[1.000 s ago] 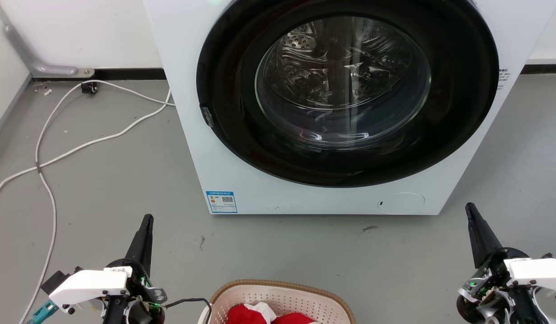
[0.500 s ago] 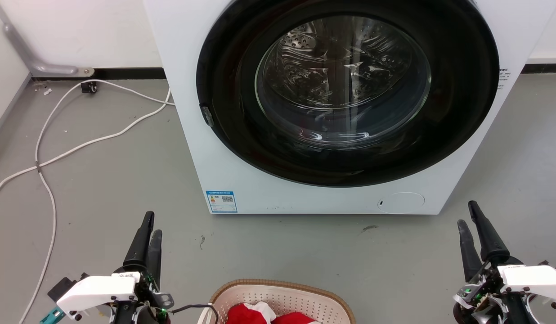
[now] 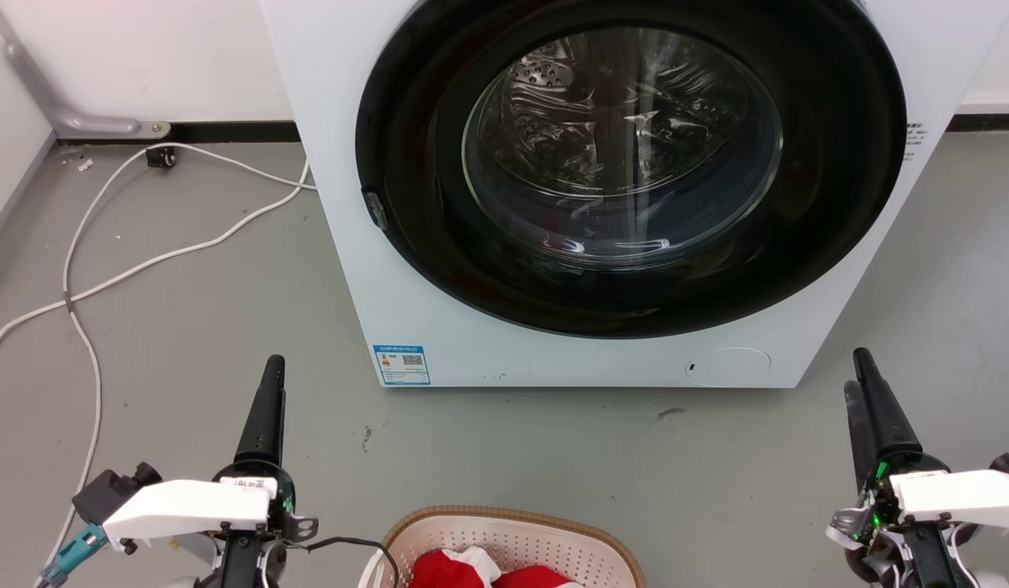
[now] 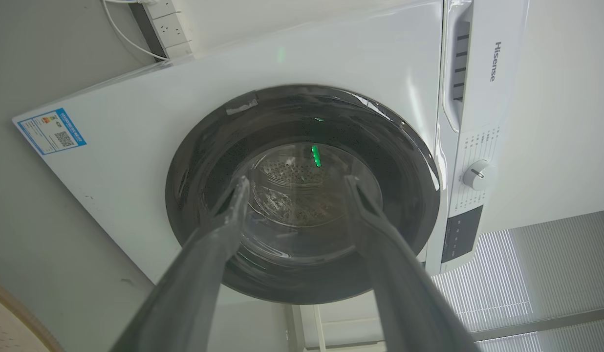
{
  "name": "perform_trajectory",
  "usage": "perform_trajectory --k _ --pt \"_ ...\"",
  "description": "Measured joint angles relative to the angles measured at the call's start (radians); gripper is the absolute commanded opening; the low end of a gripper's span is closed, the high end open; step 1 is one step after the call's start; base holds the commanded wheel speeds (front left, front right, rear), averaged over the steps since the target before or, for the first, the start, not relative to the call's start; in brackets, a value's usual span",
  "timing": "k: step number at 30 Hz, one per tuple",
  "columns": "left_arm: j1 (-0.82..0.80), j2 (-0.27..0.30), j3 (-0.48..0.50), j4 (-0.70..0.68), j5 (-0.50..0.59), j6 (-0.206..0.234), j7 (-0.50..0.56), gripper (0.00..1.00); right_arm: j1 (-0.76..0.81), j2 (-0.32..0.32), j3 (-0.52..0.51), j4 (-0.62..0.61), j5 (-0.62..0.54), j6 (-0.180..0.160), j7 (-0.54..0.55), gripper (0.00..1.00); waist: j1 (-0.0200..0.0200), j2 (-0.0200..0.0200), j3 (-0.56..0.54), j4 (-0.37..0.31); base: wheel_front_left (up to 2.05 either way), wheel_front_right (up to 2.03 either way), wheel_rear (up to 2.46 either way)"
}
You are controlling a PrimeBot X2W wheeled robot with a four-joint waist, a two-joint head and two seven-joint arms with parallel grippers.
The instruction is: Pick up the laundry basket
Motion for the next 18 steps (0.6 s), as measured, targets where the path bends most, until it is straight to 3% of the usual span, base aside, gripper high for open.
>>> perform_trajectory --k 18 --pt "-0.005 0.0 -0.04 -0.069 0.417 0.0 -0.064 1.0 0.017 0.001 0.019 -0.077 -0.498 0.0 -0.063 1.0 0.0001 0.0 0.0 -0.002 0.0 0.0 0.0"
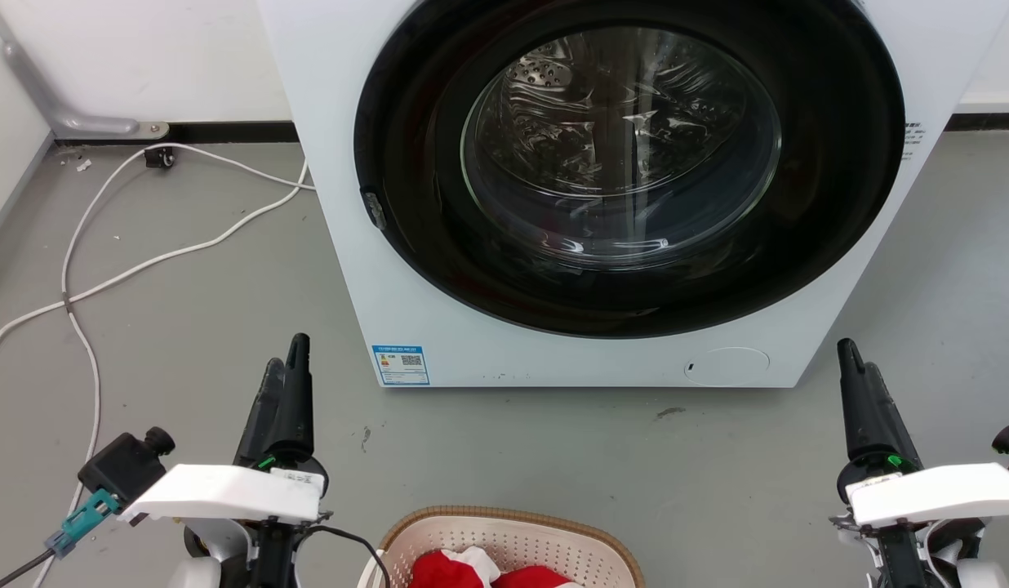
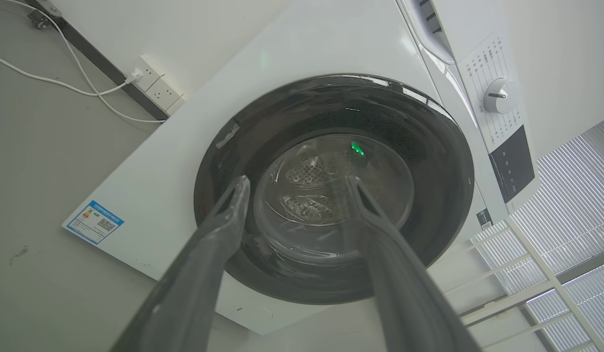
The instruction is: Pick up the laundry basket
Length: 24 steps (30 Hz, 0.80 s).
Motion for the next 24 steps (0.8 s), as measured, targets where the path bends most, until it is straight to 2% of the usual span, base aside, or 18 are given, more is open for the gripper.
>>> perform_trajectory --k 11,24 --pt "0.0 0.0 -0.034 0.014 0.216 0.016 -0.034 1.0 0.017 0.001 0.014 -0.006 -0.246 0.0 -0.034 1.0 0.0 0.0 -0.001 0.0 0.0 0.0 0.0" --pt "0.0 0.0 -0.065 0.051 0.42 0.026 -0.069 1.0 0.025 0.002 0.025 -0.001 -0.46 0.0 -0.063 1.0 0.0 0.0 -0.005 -0.001 0.0 0.0 0.0"
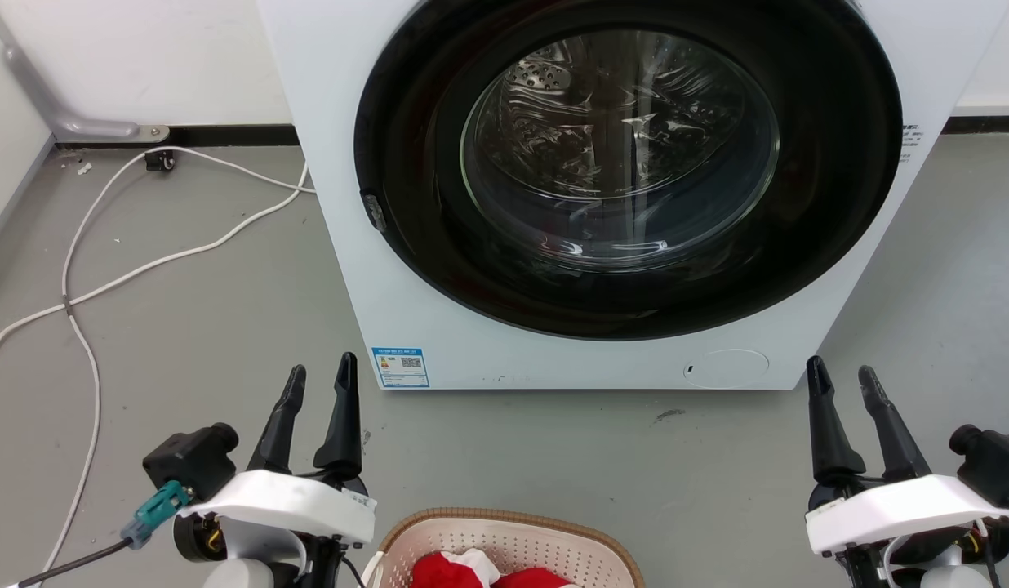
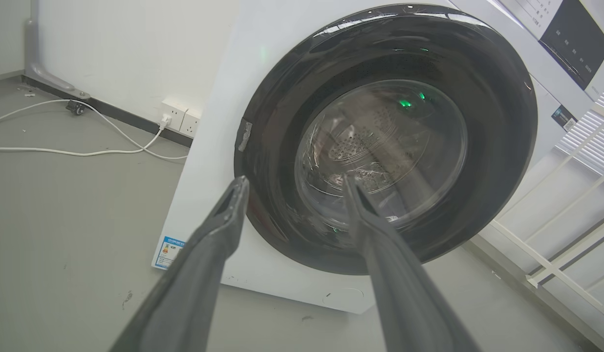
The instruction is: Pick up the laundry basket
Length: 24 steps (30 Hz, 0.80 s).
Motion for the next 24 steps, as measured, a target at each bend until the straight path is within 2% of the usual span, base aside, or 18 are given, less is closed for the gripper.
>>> perform_trajectory --k 14,24 --pt "0.0 0.013 -0.047 0.033 0.198 0.022 -0.035 1.0 0.01 0.001 0.012 -0.001 -0.172 0.0 0.027 1.0 0.0 0.0 0.0 0.002 0.0 0.0 0.0" --pt "0.0 0.029 -0.074 0.045 0.297 0.049 -0.057 1.0 0.018 0.001 0.007 -0.009 -0.281 0.0 0.038 1.0 -0.0001 0.0 0.0 0.002 0.0 0.0 0.0"
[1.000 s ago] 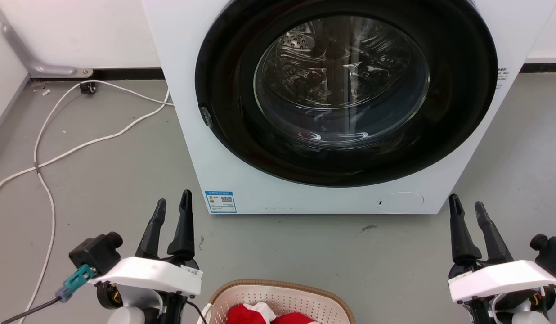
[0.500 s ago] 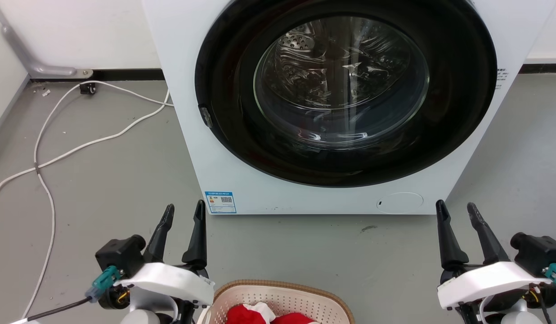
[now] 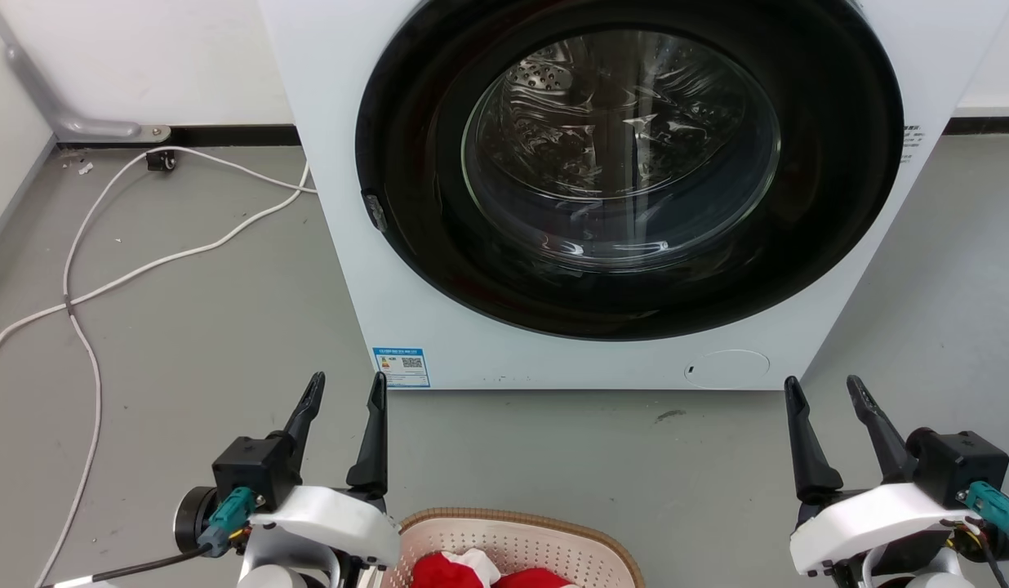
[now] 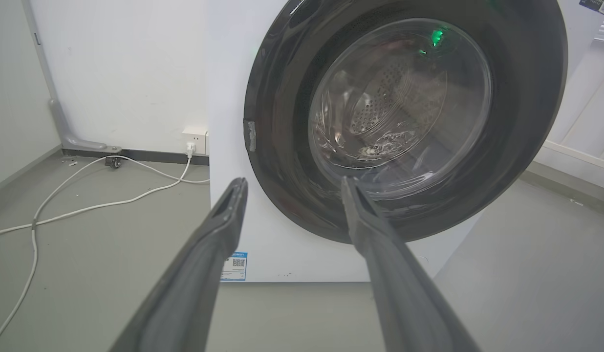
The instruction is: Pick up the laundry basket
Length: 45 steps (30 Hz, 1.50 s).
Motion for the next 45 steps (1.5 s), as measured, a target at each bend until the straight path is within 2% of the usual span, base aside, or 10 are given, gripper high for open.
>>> perform_trajectory --k 15,34,45 --pt "0.009 0.005 -0.018 0.004 0.102 0.03 -0.03 1.0 0.013 0.001 -0.002 -0.006 -0.092 0.0 0.009 1.0 0.0 0.0 -0.001 0.002 0.0 0.0 0.0" --pt "0.021 -0.015 -0.006 0.006 0.16 0.007 -0.063 1.0 0.014 0.001 0.005 -0.002 -0.184 0.0 -0.016 1.0 0.0 0.0 0.002 0.002 0.0 0.0 0.0" --pt "0.021 -0.022 0.004 0.016 0.169 0.002 -0.065 1.0 0.014 0.002 0.004 0.009 -0.175 0.0 -0.023 1.0 0.0 0.0 0.003 0.005 0.0 0.0 0.0"
